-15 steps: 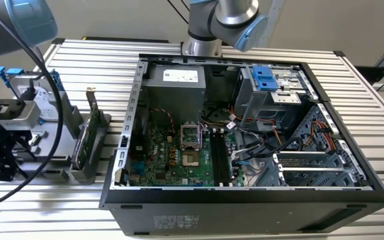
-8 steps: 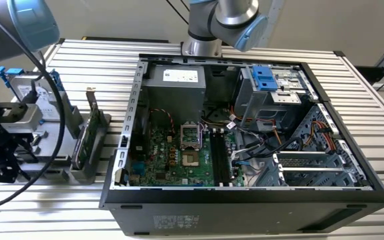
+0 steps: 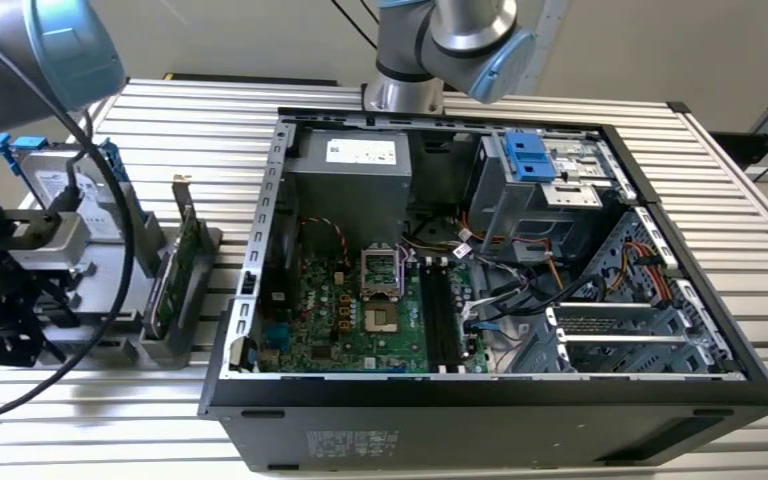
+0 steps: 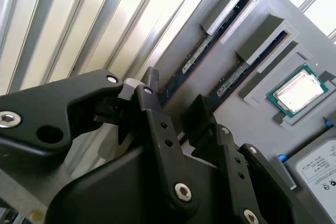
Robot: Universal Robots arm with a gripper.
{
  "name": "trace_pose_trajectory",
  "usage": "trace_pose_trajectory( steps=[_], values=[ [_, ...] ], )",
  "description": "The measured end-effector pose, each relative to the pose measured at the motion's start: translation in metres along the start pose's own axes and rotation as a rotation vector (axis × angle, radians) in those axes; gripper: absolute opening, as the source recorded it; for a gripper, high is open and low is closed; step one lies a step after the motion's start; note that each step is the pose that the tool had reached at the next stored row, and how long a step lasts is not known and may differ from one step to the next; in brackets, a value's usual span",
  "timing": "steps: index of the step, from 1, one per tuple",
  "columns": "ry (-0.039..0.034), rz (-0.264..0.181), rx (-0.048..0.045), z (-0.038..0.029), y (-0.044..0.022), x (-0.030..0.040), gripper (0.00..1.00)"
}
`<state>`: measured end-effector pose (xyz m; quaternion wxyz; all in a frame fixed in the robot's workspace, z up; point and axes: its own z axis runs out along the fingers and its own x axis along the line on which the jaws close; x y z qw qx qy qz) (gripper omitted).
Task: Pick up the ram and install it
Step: 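Pick up the ram and move it above insertion slot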
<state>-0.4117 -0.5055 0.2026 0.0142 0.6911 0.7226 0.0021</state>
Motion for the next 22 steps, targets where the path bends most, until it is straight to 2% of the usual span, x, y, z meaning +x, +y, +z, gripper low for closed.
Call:
trace_pose_trajectory(
  steps=[9, 22],
  values=[
    [-0.0002, 0.013, 0.0046, 0.0066, -0.0002, 0.0002, 1.00],
    [-0.0002, 0.013, 0.0047, 0.0077, -0.0002, 0.0003, 1.00]
  ],
)
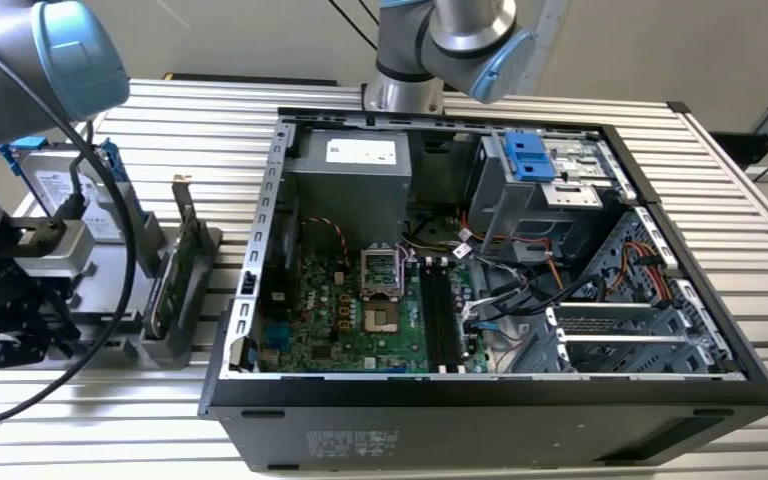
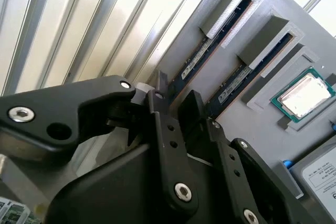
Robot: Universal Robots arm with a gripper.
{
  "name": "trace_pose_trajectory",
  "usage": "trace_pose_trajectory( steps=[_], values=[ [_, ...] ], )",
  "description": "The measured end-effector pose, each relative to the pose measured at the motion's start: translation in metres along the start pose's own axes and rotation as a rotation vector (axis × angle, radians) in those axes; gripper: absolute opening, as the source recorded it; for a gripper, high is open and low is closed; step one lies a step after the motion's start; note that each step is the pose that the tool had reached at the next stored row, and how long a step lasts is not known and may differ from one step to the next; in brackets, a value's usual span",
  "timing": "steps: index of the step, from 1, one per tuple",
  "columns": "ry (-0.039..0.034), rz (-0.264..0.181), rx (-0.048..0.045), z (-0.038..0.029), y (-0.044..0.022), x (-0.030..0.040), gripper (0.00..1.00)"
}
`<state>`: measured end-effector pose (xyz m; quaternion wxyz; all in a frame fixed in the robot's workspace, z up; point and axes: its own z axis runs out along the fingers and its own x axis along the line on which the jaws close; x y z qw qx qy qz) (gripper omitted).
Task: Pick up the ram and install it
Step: 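Pick up the ram and move it above insertion slot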
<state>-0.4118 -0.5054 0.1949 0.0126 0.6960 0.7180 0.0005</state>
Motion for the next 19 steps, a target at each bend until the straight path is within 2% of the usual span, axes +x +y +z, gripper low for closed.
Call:
trace_pose_trajectory(
  steps=[6, 16, 17, 19],
  values=[
    [-0.0002, 0.017, 0.0002, 0.0004, 0.0000, 0.0000, 1.00],
    [-0.0003, 0.019, 0.0003, 0.0004, 0.0000, 0.0000, 1.00],
    [-0.0003, 0.020, 0.0003, 0.0004, 0.0000, 0.0000, 0.00],
    [-0.0003, 0.020, 0.0003, 0.0004, 0.0000, 0.0000, 0.00]
  ],
)
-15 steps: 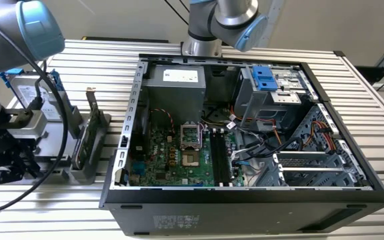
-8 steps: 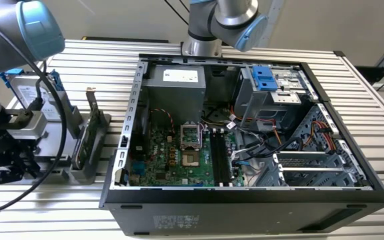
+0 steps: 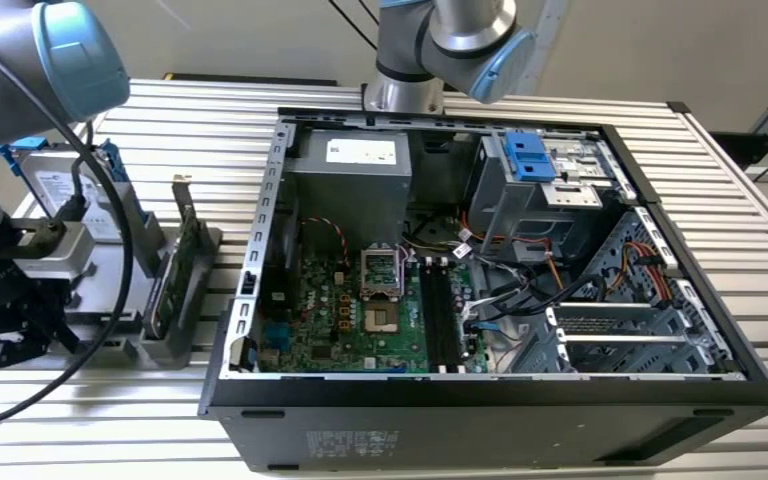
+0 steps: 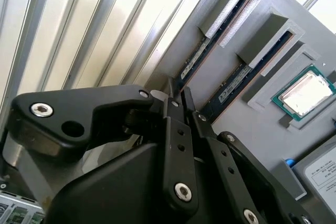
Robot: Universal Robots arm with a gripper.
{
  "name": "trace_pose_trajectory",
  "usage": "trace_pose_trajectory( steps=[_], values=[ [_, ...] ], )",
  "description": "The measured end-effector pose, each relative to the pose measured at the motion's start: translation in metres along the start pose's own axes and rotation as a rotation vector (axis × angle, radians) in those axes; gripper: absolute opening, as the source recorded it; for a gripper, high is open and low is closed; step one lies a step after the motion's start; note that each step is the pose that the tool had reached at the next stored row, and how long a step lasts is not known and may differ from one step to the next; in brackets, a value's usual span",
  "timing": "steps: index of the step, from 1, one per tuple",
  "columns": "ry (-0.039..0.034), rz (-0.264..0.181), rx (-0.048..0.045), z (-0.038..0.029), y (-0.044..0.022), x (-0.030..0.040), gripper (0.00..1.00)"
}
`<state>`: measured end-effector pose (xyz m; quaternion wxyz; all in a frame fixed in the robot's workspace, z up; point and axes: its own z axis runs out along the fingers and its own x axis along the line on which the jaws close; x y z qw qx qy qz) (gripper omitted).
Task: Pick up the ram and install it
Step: 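Pick up the ram and move it above insertion slot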
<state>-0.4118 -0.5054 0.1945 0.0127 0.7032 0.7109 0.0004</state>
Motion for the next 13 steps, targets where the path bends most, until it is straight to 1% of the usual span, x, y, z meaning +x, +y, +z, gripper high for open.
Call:
trace_pose_trajectory(
  steps=[10, 13],
  values=[
    [0.0000, 0.007, 0.0000, -0.0002, 0.0000, 0.0000, 0.00],
    [-0.0002, 0.007, 0.0003, -0.0016, 0.0000, 0.0000, 0.00]
  ],
)
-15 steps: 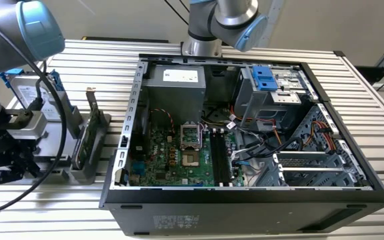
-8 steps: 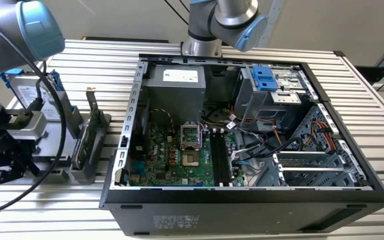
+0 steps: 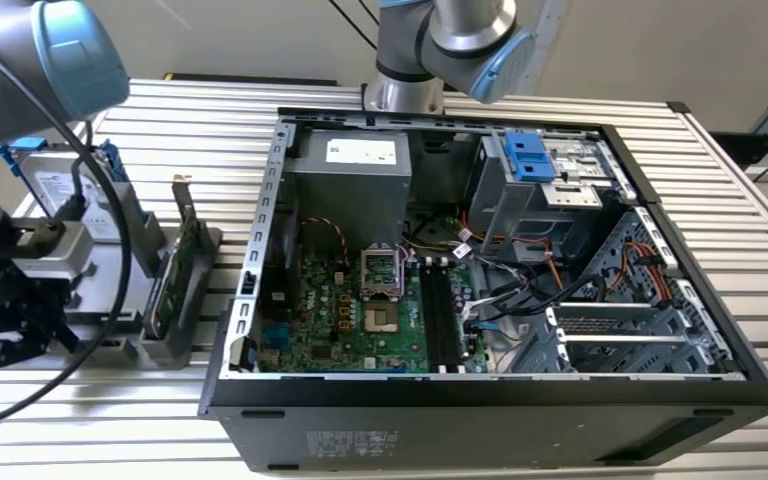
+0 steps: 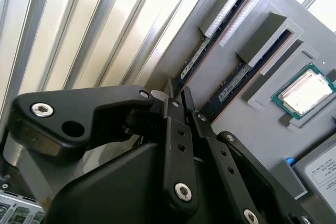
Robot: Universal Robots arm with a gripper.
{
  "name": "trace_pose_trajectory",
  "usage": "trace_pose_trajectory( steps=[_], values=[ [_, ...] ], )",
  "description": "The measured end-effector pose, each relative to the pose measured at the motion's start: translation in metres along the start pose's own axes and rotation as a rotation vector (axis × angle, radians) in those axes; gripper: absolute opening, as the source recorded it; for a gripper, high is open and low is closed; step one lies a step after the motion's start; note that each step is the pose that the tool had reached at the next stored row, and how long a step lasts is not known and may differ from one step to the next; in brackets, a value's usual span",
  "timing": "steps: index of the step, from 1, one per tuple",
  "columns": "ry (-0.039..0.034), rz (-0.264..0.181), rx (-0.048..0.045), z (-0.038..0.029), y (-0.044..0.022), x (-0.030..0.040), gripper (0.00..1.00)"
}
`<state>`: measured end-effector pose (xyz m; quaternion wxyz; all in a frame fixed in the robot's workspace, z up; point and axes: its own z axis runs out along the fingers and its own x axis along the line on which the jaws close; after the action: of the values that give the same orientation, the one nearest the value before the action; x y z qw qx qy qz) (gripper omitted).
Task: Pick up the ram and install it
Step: 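Pick up the ram and move it above insertion slot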
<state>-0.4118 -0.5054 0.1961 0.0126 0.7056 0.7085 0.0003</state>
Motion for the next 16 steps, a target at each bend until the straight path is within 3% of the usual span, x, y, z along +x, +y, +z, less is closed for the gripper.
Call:
trace_pose_trajectory(
  steps=[16],
  values=[
    [0.0000, 0.000, 0.0000, -0.0175, 0.0003, -0.0003, 0.00]
  ],
)
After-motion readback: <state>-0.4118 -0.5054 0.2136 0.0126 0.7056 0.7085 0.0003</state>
